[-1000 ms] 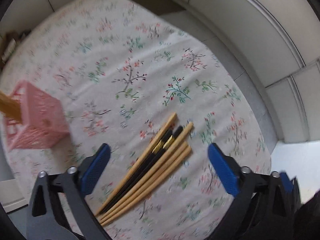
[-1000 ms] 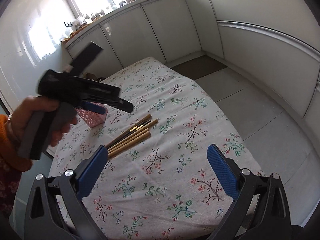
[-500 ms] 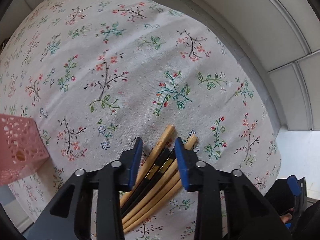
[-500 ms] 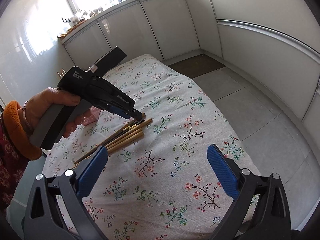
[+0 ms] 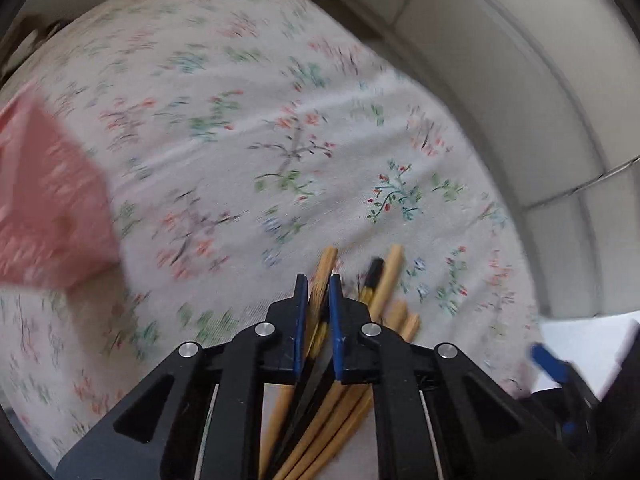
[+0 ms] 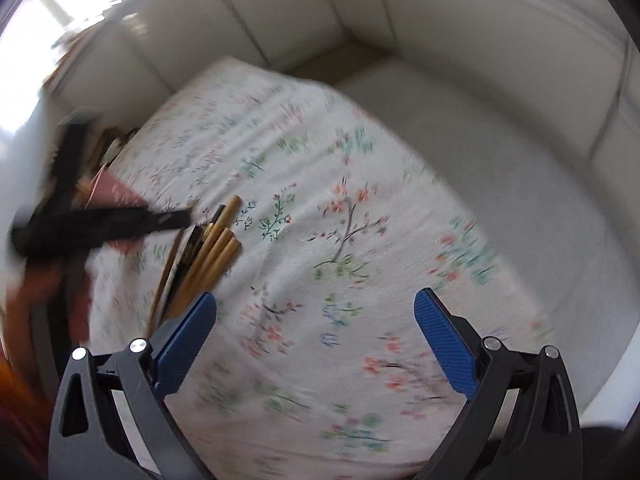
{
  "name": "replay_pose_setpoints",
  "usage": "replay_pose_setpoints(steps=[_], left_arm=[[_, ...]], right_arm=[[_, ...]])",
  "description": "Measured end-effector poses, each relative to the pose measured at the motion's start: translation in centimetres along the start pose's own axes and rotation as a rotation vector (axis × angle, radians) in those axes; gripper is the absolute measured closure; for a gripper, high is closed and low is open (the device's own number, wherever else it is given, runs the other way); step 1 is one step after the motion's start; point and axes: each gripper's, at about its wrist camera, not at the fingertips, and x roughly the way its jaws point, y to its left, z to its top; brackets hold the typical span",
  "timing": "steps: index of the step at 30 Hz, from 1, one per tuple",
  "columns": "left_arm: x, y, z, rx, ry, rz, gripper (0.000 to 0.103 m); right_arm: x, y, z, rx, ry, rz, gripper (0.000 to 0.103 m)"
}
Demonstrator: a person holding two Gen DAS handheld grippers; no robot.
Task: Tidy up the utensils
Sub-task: 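Lower the left tool onto the chopstick pile and close on chopsticks, then lift a wooden chopstick upright with the left tool while the right tool grasps another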
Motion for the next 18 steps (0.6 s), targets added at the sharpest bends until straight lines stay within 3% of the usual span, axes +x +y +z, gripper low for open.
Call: replay_pose_setpoints(steps=[3,5,7,10,14,18], left_arm=[[-4.7,0.9,-2.7,-0.003,-0.113,-0.063,0.096],[-7.9,1.0,-4.3,0.014,-0.194,-0.080,0.096],[-10.5,0.5,-5.0,0.019,-0.255,-0.081,0.096],[-13.9,1.0,-6.9,0.025,-0.343,-0.090,0.096],[-17.7,0.7,-7.6,0.048,-0.439,-0.089,0.096],[-19.4,0.7,-8.1,0.050,-0.500,-0.092,0.096]], right_arm=[[2.4,1.1,1.1,0.078,0.100,-0.011,0.014],[3.1,2.3,1.3,0.075,0.103,-0.061,0.017],[3.8,3.7,1.3,0.065,0.121,-0.096,0.031],[4.6,5.5,1.6,0.051,0.155,-0.152,0.042],[5.5,7.1,2.2,0.044,0.182,-0.187,0.044],[6.6,8.7,2.5,0.022,0.187,-0.279,0.046]])
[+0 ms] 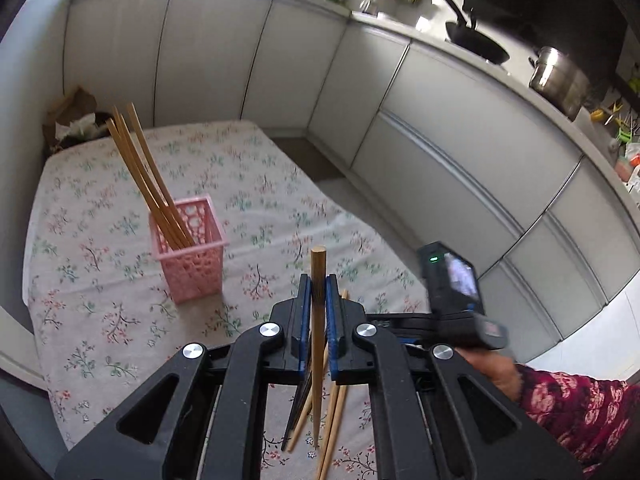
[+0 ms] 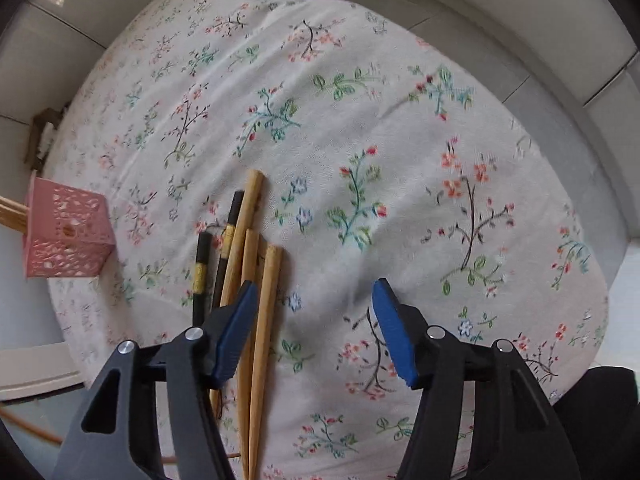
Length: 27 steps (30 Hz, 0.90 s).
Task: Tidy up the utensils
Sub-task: 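Lift a wooden chopstick upright with the left tool while the right tool grasps another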
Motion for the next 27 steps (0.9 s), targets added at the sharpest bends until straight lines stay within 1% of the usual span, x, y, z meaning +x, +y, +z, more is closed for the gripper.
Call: replay_pose_setpoints(steps=[4,6,8,11,12,13,15,16,17,19,20,23,24,26,27], left_arm=[[-1.9,-0.4,0.3,0.002,-0.042,-0.006,0.096],[-2.7,-0.7,0.4,0.008,-0.061,-0.010,0.096],[-3.0,-1.0,0.4,0.018,-0.073,-0.012,0.096],[-3.2,-1.3,0.4,0.031,-0.081,0.010,0.096],[-3.5,-1.4,0.4,0.036,-0.086,0.022,0.096],[-3.9,-1.5,0.5,0.038,-0.097,0.031,0.096],[-4.7,-1.7,0.6,0.036,-0.115,0.037,0.096],[-5.0,-1.8,0.6,0.033,-0.124,0.044,0.096],[-5.2,-2.0,0.6,0.034,-0.129,0.052,0.096],[-5.7,-2.6,0.3,0.033,-0.144,0.078,0.096],[-5.9,-2.8,0.1,0.028,-0.150,0.087,0.096],[-6.5,-3.5,-0.6,-0.001,-0.181,0.115,0.096],[-6.7,-3.8,-0.8,-0.007,-0.186,0.123,0.096],[-7.1,-4.4,-1.1,-0.014,-0.198,0.142,0.096],[-7.2,-4.6,-1.0,-0.014,-0.199,0.145,0.096]], right_arm=[[0.1,1.4,-0.3,-0.022,-0.019,-0.083,0.055],[0.1,2.1,-0.6,-0.040,-0.033,-0.131,0.057],[0.3,2.9,-0.9,-0.054,-0.056,-0.161,0.056],[0.3,4.0,-1.3,-0.065,-0.066,-0.160,0.057],[0.1,4.0,-1.5,-0.085,-0.077,-0.152,0.070],[-0.1,4.0,-1.7,-0.111,-0.082,-0.122,0.090],[-0.1,3.2,-1.9,-0.084,-0.058,0.023,0.095],[-0.4,2.4,-2.1,-0.074,-0.060,0.064,0.095],[-1.0,1.9,-2.4,-0.070,-0.080,0.112,0.095],[-3.5,1.2,-3.7,-0.128,-0.189,0.192,0.095],[-5.0,1.1,-4.6,-0.167,-0.256,0.215,0.095],[-9.3,0.3,-7.1,-0.250,-0.417,0.289,0.095],[-10.7,0.1,-7.7,-0.273,-0.465,0.303,0.095],[-13.8,-0.2,-9.8,-0.333,-0.595,0.313,0.095],[-15.0,-0.3,-9.6,-0.361,-0.649,0.316,0.095]])
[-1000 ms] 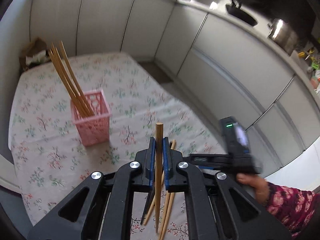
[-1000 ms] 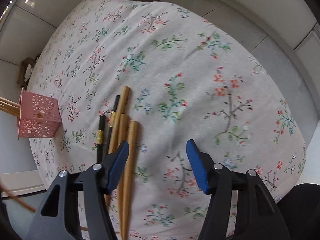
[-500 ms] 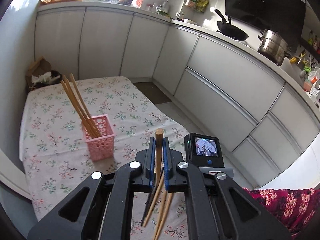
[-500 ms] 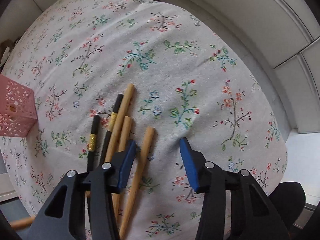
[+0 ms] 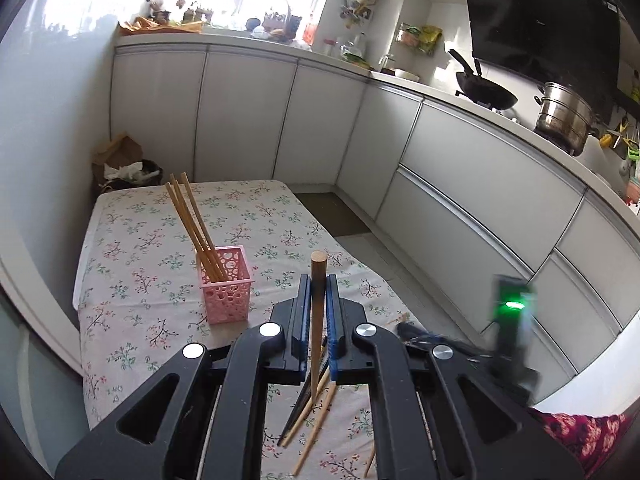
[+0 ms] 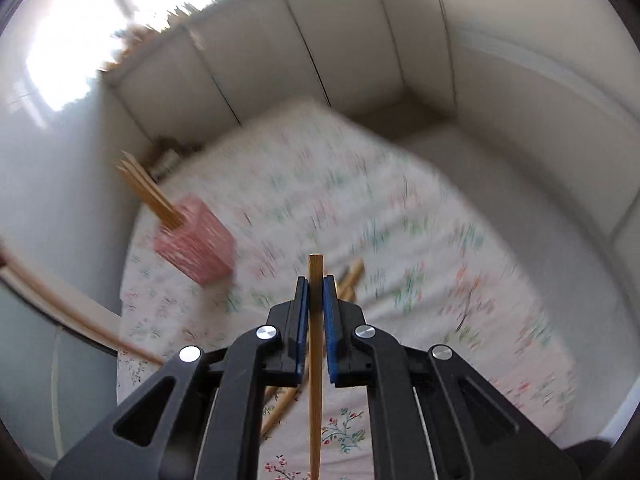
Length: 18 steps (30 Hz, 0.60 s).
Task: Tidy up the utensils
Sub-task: 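Lift a wooden chopstick upright with the left tool while the right tool grasps another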
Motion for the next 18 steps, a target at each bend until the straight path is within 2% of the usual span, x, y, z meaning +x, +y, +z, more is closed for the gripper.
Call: replay_pose_setpoints(steps=[3,6,13,18], left_arm=[[-0.8,-0.8,0.2,-0.002,-0.024,0.033,0.097],[-1.7,-1.7,0.4,-0.003,-0.065,0.071,0.097],[-2.1,-3.6,1.3,0.028,-0.110,0.151,0.097],[-1.7,-2.6,3.3,0.005,-0.149,0.174,0.097]], right_arm=[[-3.9,1.5,0.6,-0.097,-0.162,0.007,0.095],[-6.8,1.9,1.3,-0.130,-0.255,0.033,0.095],[-9.9,2.6,4.9,-0.127,-0.352,0.082,0.095],[-10.2,2.8,7.4,-0.111,-0.412,0.090,0.095]])
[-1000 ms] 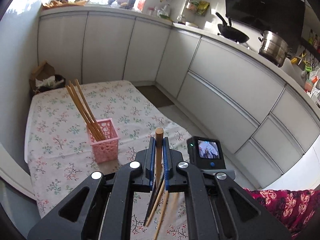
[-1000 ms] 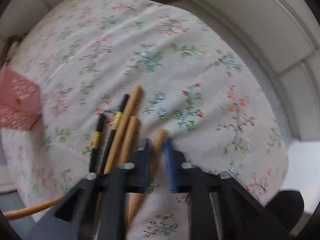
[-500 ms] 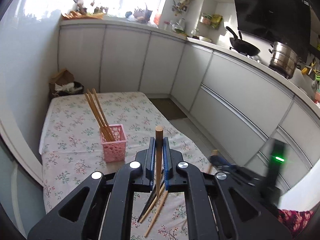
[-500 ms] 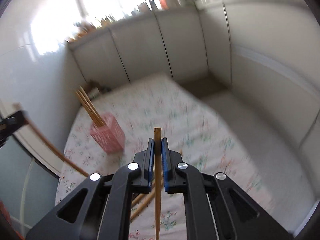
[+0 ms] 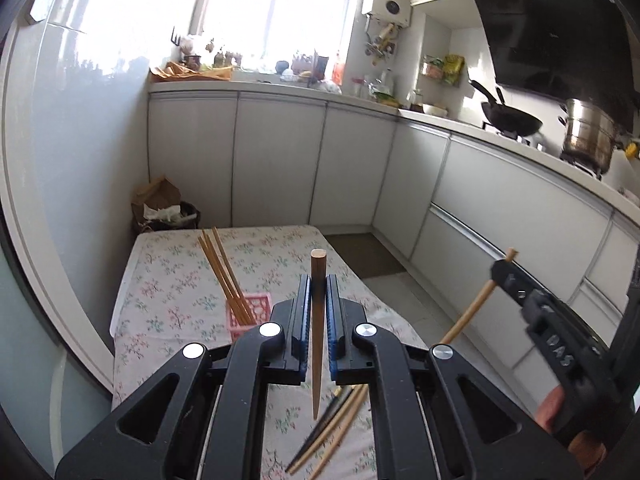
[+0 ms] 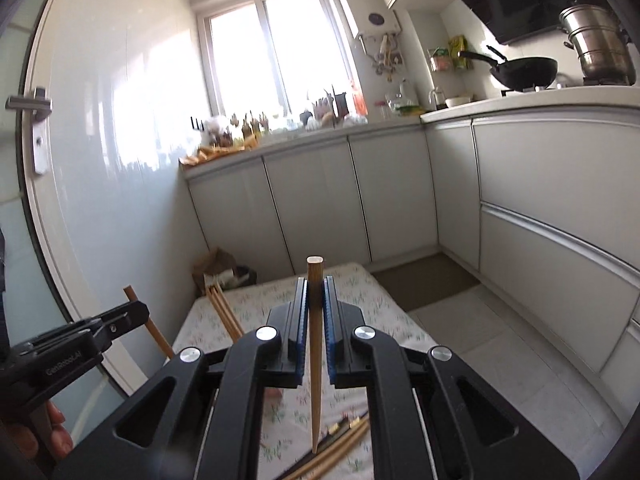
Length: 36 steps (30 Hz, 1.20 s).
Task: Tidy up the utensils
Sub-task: 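Lift a wooden chopstick upright with the left tool while the right tool grasps another, then lower both chopsticks into the pink holder and open both tools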
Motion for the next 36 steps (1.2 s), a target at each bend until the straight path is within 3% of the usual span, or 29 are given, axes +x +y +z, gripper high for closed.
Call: replay_pose_setpoints(steps=[12,21,22,24,30,36], left_arm=[[5.5,4.1,6.4,-0.047,-0.104,0.126,0.097],[11.9,7.2,5.3,-0.070,-0.047,0.171,0.095],[12.2,7.6,4.7,-0.085,-0.033,0.163,0.089],[11.7,8.4,4.0,-0.120,-0.033,0.162,0.085],[5.9,11.4,2.8,-0.261,-0.159,0.178,0.068],[3.9,13.5,2.3,-0.299,-0.176,0.216,0.068]], right_arm=[[4.9,0.8,4.8,0.012,-0.094,0.019,0.095],[9.5,1.7,3.0,0.001,-0.061,0.050,0.095],[9.9,1.9,2.8,0.005,-0.053,0.055,0.095],[10.7,2.3,2.6,0.020,-0.041,0.071,0.095],[12.5,4.5,2.6,0.044,-0.060,0.114,0.095],[15.5,6.8,1.2,0.044,-0.048,0.122,0.095]])
